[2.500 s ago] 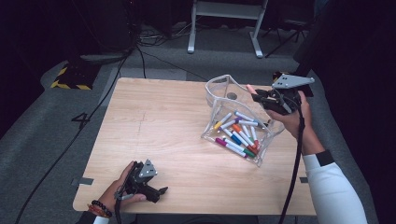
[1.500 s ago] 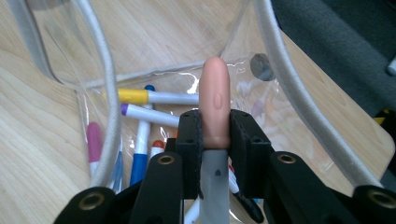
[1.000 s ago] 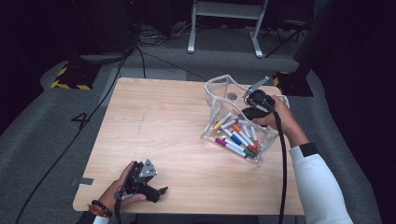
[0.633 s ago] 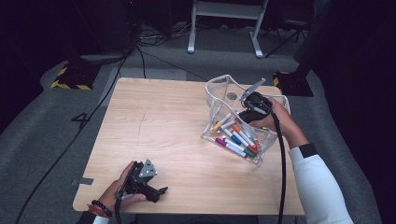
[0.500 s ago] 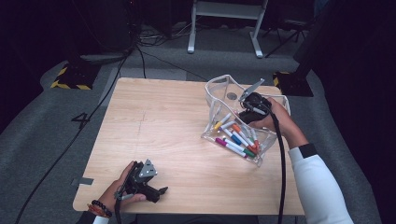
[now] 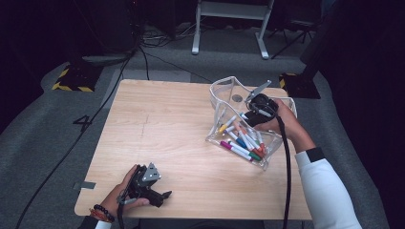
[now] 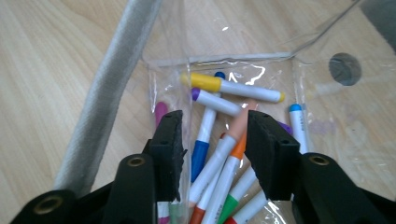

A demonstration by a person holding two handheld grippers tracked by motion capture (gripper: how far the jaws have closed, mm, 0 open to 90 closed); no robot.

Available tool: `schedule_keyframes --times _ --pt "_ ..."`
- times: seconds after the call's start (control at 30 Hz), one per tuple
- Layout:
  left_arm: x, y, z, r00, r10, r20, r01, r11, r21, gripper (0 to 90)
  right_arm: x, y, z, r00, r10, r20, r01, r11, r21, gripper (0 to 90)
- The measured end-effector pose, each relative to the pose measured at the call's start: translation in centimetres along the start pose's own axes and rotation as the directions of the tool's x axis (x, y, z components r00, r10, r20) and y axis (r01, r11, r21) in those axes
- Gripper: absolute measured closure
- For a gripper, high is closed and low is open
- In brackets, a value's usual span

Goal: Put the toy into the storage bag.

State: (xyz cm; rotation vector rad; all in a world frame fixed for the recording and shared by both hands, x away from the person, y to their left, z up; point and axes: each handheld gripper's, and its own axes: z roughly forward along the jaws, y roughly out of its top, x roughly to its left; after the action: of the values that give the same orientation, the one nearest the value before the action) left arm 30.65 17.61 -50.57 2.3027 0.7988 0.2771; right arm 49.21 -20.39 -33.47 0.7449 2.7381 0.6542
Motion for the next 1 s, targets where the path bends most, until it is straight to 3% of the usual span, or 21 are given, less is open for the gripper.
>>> schedule_keyframes --times 0.13,0.33,0.5,0.6,1.0 --pt "0.0 0.0 0.0 1.0 0.0 0.0 0.0 1.0 0.0 0.1 -0.5 -0.1 -0.2 0.9988 0.031 0.037 -0.03 0.999 -0.026 49.4" --pt "0.0 0.0 0.0 1.0 0.0 0.0 0.0 1.0 0.0 0.1 -1.2 -0.3 -0.9 0.9888 0.1 0.111 -0.089 0.991 -0.101 38.0" --pt "0.0 0.0 0.0 1.0 0.0 0.0 0.0 1.0 0.0 0.1 -1.2 -0.5 -1.6 0.9859 0.116 0.121 -0.093 0.98 -0.178 32.5" --pt "0.0 0.0 0.0 1.0 0.0 0.0 0.0 1.0 0.0 0.1 -1.1 -0.6 -2.1 0.9811 0.134 0.14 -0.106 0.976 -0.192 29.8" --pt "0.0 0.0 0.0 1.0 0.0 0.0 0.0 1.0 0.0 0.1 0.0 -1.6 -5.3 0.9784 0.137 0.155 -0.093 0.96 -0.265 26.1"
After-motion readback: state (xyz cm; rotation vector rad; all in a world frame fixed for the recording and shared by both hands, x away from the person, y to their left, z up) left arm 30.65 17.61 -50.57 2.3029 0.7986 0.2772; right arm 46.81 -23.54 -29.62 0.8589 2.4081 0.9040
